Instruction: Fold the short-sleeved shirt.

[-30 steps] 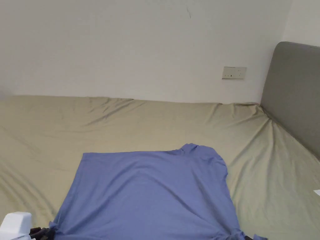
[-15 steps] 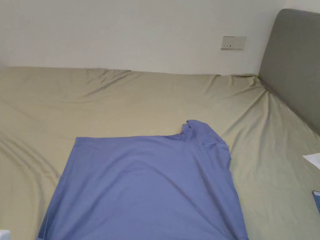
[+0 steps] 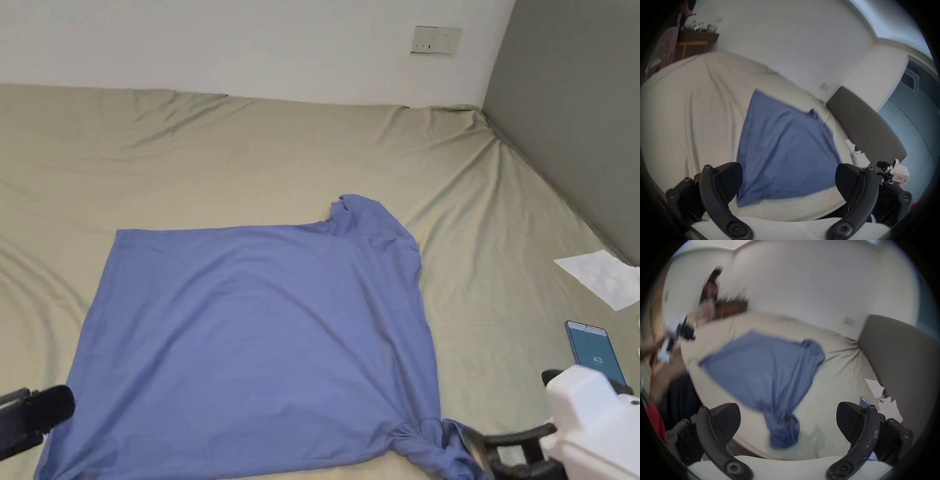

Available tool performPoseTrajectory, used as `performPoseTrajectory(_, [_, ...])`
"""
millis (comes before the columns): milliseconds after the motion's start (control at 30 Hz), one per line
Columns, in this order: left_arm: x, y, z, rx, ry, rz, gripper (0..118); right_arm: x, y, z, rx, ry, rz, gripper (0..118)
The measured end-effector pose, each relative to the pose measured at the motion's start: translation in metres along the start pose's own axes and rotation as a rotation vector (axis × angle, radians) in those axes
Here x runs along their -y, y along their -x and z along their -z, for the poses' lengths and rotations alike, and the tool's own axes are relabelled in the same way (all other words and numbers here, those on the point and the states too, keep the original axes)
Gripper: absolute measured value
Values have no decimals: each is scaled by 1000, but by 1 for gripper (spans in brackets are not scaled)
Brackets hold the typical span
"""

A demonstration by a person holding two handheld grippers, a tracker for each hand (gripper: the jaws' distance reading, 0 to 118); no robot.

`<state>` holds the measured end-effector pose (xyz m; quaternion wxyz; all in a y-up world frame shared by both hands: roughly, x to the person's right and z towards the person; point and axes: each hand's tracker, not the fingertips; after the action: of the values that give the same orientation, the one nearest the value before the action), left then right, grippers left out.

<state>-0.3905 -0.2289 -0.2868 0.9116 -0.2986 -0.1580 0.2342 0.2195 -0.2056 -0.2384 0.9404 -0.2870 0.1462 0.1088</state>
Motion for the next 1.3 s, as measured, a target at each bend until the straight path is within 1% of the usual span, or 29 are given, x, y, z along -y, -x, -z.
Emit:
performPoseTrajectory(33, [-8,-8,-5,11,-43,22,115,-10,-6,-10,11,-74,74,118])
performPoseTrajectory(100, [-24,-31,-22,60,-163,57,115,-32,-15,-32,5,-249,267,118])
performPoseTrajectory(167, [-34,-50,-36,96,-262,97,115,-41,-21,-50,24,-402,431,118])
performPoseTrajectory(200, [-35,-59,-45,108,-330,115,115,-46,-19,-56,32,-478,493,118])
performPoseTrajectory(233, [-35,-66,-51,124,-378,126,113,-46,-20,-60,32,-525,536,118])
performPoseTrajectory(267, [-34,-71,-56,141,-408,128,108,-46,-21,-62,17,-520,550,116])
performPoseTrajectory(300, [-32,-74,-61,144,-420,125,97,-47,-20,-64,-11,-498,559,100])
performPoseTrajectory(333, [-30,-77,-65,143,-438,121,72,-47,-19,-64,-27,-492,557,51])
performPoseTrajectory(367, [-28,-79,-68,141,-442,122,43,-45,-15,-65,-17,-493,545,10])
performPoseTrajectory(400, [-25,-80,-69,130,-447,125,16,-43,-9,-65,25,-480,540,0])
performPoseTrajectory(433, [-23,-81,-68,109,-448,131,0,-42,-6,-64,61,-461,518,0])
performPoseTrajectory(467, [-21,-82,-69,77,-443,137,0,-38,-8,-62,55,-445,517,0])
performPoseTrajectory(500, [-17,-82,-71,79,-447,134,0,-36,-10,-61,4,-408,504,0])
performPoseTrajectory(567, [-13,-78,-72,97,-440,139,0,-31,-5,-60,38,-408,508,0])
performPoseTrajectory(700, [-8,-78,-72,68,-413,163,0,-27,-5,-58,18,-379,484,0])
performPoseTrajectory(767, [-7,-75,-72,66,-412,157,0,-26,-6,-58,28,-377,475,0])
performPoseTrajectory(833, [-9,-72,-72,75,-407,136,0,-28,-8,-57,18,-372,474,0])
performPoseTrajectory(967, [-8,-72,-70,71,-391,140,0,-29,-8,-59,31,-366,462,0])
performPoseTrajectory(1100, [-6,-72,-67,72,-375,146,0,-28,-7,-61,15,-359,471,0])
performPoseTrajectory(1300, [-7,-67,-59,86,-349,119,0,-26,-5,-61,6,-334,458,0])
